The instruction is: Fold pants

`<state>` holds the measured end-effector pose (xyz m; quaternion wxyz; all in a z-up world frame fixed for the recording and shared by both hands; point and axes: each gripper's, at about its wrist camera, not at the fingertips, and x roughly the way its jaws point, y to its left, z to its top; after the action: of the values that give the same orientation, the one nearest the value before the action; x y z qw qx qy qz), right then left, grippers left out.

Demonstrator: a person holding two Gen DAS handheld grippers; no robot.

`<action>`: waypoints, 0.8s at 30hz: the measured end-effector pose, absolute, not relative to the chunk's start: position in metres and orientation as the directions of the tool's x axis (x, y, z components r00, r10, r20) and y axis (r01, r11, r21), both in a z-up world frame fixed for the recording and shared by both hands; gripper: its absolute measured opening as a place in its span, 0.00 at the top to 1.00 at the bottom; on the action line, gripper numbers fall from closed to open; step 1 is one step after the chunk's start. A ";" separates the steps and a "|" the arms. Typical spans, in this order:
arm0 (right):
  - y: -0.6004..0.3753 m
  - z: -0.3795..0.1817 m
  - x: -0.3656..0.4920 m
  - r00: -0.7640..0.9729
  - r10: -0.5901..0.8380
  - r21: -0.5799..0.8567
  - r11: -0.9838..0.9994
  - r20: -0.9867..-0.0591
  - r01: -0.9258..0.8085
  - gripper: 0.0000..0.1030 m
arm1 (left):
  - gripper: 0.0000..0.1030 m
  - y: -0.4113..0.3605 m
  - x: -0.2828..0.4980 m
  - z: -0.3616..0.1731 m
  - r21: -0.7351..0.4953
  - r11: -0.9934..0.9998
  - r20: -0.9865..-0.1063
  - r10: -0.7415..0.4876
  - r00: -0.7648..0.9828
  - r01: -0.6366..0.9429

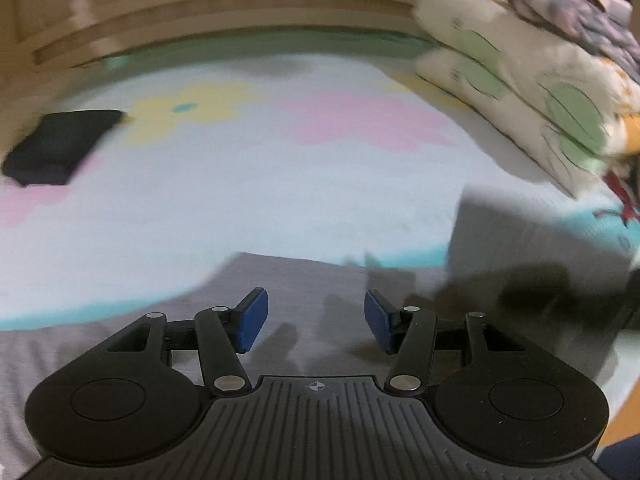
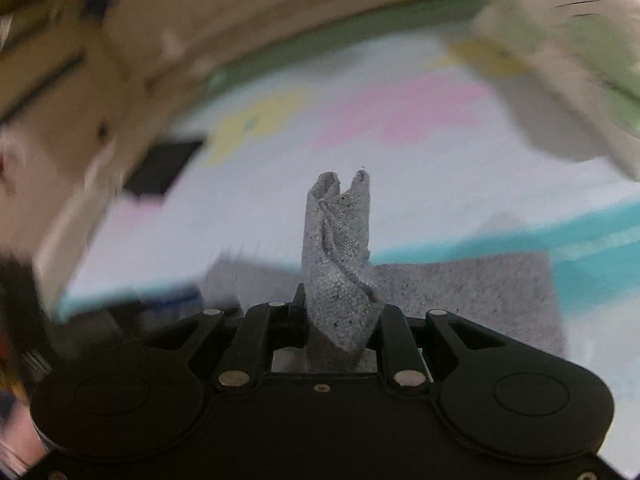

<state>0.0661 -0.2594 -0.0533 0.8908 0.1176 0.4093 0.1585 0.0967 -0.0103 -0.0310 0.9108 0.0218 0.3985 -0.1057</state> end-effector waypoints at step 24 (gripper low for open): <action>-0.238 -0.081 0.070 0.706 -0.031 -0.192 0.970 -0.708 -0.150 0.01 | 0.49 -0.012 0.086 -0.067 -0.315 0.906 -0.775 -0.418 0.474 0.284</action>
<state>0.0699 -0.2377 -0.0815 0.9159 -0.1185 0.3823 0.0324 0.0856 -0.0120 -0.0669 0.8555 -0.0711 0.4700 -0.2053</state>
